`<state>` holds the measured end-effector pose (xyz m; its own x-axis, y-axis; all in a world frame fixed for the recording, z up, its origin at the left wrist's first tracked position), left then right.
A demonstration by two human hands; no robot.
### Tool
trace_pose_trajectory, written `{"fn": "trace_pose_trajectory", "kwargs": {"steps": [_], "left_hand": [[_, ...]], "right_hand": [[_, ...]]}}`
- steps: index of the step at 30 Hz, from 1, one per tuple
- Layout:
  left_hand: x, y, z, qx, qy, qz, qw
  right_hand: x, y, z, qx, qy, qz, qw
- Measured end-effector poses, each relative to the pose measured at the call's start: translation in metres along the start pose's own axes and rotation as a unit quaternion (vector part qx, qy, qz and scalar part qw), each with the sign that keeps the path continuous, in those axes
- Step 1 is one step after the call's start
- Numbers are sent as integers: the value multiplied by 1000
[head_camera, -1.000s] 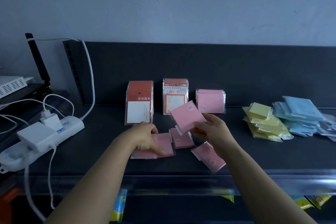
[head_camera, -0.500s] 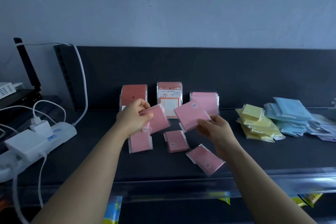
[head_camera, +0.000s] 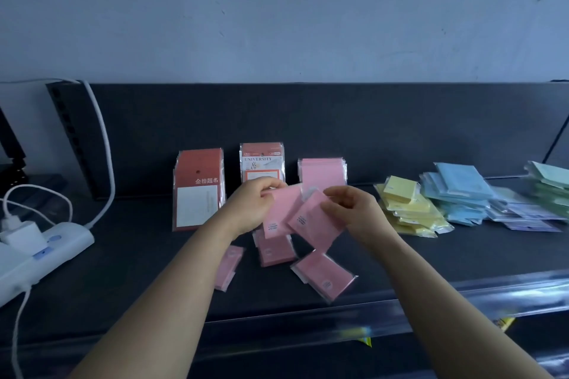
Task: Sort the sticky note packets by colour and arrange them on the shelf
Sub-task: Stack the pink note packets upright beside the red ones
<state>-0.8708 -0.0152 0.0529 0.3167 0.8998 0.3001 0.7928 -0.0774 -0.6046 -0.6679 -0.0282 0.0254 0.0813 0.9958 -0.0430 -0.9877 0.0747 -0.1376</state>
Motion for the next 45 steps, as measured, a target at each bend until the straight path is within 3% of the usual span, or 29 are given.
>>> {"fn": "trace_pose_trajectory", "kwargs": {"steps": [3, 8, 14, 19, 23, 30, 34, 39, 45], "left_hand": [[4, 15, -5, -33, -10, 22, 999], [14, 32, -8, -90, -8, -36, 995], [22, 57, 6, -176, -30, -41, 983], [27, 71, 8, -225, -33, -93, 969], [37, 80, 9, -281, -27, -140, 949], [56, 107, 17, -148, -84, -60, 984], [74, 103, 14, -7, -68, -42, 997], [95, 97, 21, 90, -66, -33, 993], [99, 96, 39, 76, -85, -94, 989]], "right_hand": [[5, -8, 4, -31, -18, -20, 999], [14, -17, 4, -71, -22, -34, 997], [25, -17, -4, -29, -27, -2, 999], [40, -24, -16, -55, -13, -31, 998], [48, -25, -31, -40, 27, 33, 998], [60, -32, -31, 42, 14, 54, 998], [74, -42, -32, 3, 0, -6, 1000], [94, -37, -29, -64, -6, -68, 996], [114, -32, -46, -147, 18, -90, 985]]}}
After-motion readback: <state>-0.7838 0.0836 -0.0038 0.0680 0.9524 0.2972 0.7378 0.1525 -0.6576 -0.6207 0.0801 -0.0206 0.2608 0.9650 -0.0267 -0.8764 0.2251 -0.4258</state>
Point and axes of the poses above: each hand's wrist, its own x-axis towards the middle knuckle, its own y-axis out of the palm, z = x × y, the point moved 5 cm from there along x, towards the middle knuckle, and after that the axes turned 12 degrees about y, right-handed, at the moved point
